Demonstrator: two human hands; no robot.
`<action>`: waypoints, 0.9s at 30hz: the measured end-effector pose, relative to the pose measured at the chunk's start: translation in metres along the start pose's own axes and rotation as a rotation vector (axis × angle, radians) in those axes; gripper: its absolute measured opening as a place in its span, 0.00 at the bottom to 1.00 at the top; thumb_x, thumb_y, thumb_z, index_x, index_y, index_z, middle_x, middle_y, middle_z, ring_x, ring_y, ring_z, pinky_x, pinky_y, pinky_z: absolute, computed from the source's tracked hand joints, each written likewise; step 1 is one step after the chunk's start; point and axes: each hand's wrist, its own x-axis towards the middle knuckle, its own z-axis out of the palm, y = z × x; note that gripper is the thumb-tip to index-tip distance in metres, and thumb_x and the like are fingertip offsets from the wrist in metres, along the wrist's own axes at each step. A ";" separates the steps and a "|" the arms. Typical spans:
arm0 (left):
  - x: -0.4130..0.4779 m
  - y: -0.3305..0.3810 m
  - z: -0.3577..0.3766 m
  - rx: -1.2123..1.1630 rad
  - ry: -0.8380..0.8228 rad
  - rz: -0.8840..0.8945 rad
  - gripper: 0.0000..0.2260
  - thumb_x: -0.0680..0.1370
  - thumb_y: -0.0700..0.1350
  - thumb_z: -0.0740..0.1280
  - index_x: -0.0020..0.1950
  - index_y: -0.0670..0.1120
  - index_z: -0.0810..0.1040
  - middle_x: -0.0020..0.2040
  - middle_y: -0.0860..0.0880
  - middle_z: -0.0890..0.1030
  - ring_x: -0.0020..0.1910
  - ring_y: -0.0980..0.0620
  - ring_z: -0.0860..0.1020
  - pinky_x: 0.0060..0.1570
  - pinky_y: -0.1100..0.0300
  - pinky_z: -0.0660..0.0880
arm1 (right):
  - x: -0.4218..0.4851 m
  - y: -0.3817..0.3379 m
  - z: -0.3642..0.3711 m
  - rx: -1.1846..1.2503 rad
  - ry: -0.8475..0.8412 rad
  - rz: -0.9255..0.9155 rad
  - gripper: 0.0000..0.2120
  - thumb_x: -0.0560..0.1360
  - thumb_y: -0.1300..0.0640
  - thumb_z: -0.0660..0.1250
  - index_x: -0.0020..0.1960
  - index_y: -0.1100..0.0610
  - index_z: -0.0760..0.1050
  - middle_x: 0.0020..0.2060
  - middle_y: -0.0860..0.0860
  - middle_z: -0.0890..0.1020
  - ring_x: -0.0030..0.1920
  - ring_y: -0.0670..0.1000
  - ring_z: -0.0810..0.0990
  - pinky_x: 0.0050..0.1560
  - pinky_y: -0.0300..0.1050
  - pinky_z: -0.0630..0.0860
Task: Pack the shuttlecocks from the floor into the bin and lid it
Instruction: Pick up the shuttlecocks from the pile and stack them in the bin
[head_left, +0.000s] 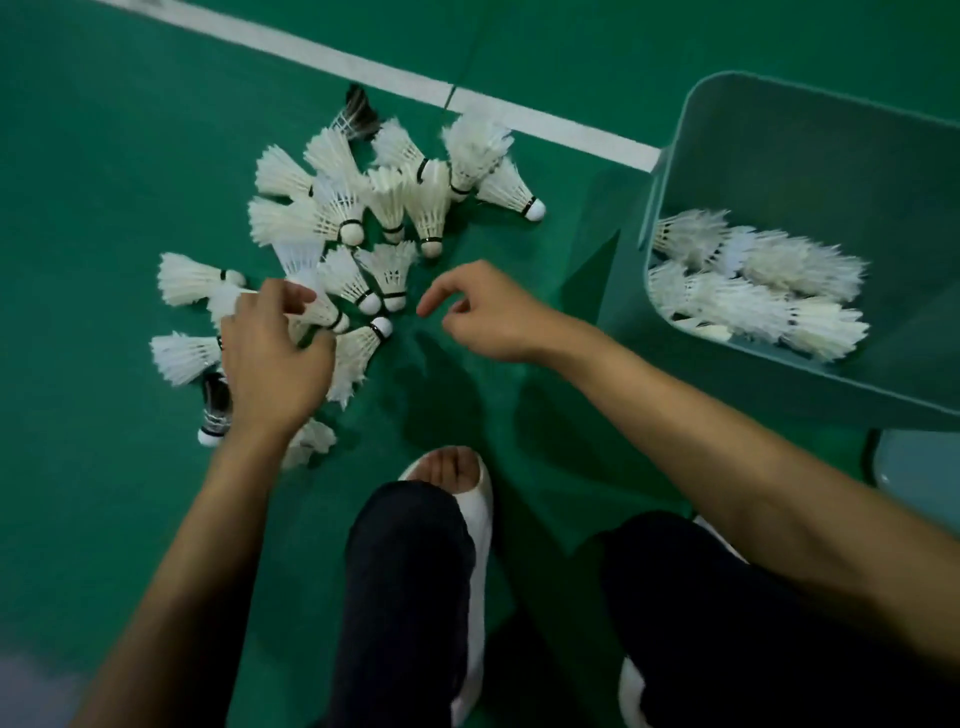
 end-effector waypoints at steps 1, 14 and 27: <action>-0.005 -0.014 0.003 0.142 -0.121 0.084 0.20 0.72 0.51 0.69 0.63 0.49 0.77 0.58 0.44 0.78 0.58 0.42 0.75 0.57 0.47 0.72 | 0.006 0.005 0.007 -0.076 -0.013 -0.010 0.19 0.73 0.68 0.62 0.60 0.56 0.82 0.56 0.54 0.80 0.52 0.40 0.81 0.56 0.40 0.78; -0.006 -0.012 0.036 0.097 -0.226 -0.060 0.21 0.69 0.54 0.74 0.61 0.54 0.79 0.52 0.48 0.83 0.48 0.42 0.81 0.45 0.52 0.78 | 0.047 -0.006 0.018 -0.603 0.202 -0.157 0.08 0.73 0.56 0.71 0.52 0.54 0.82 0.54 0.53 0.78 0.59 0.57 0.73 0.57 0.53 0.73; 0.006 0.148 0.009 -0.712 -0.375 0.056 0.10 0.84 0.49 0.65 0.66 0.55 0.75 0.48 0.56 0.84 0.40 0.60 0.81 0.29 0.64 0.75 | -0.038 -0.046 -0.099 -0.035 1.004 -0.199 0.09 0.68 0.63 0.69 0.40 0.57 0.88 0.36 0.48 0.87 0.38 0.45 0.84 0.44 0.48 0.82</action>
